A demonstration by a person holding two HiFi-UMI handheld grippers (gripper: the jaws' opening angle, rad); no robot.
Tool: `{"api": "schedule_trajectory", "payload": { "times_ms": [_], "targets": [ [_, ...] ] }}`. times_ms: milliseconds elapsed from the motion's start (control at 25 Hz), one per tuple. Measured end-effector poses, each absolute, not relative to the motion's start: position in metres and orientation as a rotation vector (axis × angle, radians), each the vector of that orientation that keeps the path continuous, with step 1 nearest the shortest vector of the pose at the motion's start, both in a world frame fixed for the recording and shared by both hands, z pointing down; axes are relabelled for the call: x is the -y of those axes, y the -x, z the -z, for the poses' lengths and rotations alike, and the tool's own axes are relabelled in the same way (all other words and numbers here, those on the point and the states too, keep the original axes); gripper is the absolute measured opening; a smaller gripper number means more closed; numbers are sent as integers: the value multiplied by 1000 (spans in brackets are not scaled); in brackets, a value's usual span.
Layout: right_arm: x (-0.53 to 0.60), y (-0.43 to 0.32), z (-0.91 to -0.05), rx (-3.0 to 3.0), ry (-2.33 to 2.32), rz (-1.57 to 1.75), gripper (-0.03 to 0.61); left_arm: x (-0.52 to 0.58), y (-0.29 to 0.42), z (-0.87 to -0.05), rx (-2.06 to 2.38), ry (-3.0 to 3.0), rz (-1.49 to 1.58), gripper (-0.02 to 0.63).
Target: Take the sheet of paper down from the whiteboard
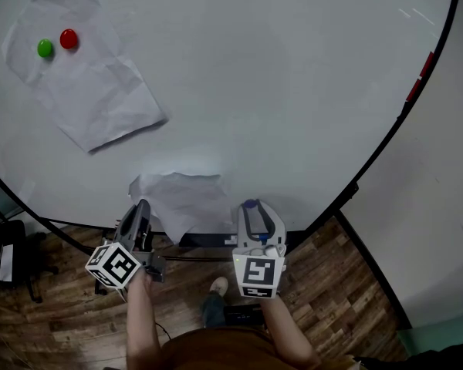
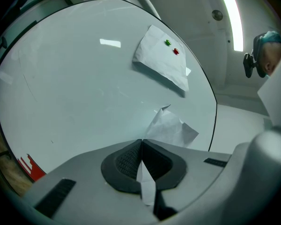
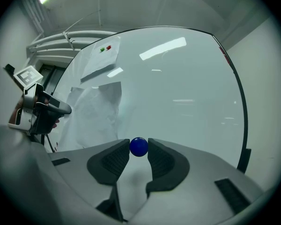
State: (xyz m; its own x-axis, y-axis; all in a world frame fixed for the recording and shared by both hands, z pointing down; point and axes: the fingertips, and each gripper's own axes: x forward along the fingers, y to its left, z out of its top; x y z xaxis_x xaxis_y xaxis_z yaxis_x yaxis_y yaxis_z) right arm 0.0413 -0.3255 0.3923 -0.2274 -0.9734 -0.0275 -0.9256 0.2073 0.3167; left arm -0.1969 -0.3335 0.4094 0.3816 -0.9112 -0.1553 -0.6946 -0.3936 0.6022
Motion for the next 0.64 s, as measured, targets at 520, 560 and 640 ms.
{"api": "schedule_trajectory", "payload": {
  "times_ms": [520,560,640],
  "targets": [
    [326,-37,-392,2301,-1818,408,135,336,200,-408,1389,-2198,668,25],
    [326,-37,-392,2301,-1818,408,135,336,200,-409,1388,-2198,667,23],
    [326,-38,-393,2300,-1819,407,135,337,199,-409,1385,-2198,666,25]
  ]
}}
